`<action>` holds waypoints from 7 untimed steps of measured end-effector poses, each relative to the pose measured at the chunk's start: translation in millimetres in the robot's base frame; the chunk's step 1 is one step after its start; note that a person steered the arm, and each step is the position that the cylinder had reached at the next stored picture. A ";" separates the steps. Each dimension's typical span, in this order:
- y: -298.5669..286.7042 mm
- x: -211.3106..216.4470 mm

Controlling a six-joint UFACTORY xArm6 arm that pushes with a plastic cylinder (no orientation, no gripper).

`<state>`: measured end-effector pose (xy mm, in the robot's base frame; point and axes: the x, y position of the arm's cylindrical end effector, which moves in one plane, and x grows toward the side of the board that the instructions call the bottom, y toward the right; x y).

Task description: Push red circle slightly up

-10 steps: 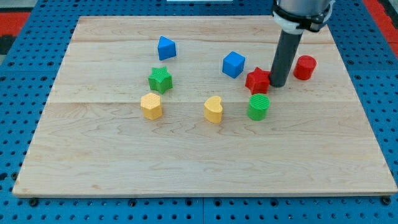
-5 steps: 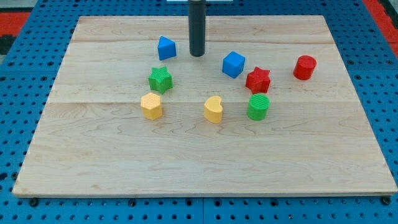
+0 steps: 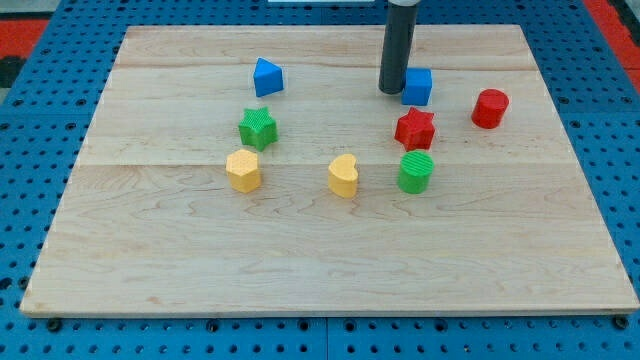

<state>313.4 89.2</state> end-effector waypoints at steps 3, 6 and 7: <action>100.5 -57.8; 191.4 76.6; 157.0 76.7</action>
<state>390.1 246.2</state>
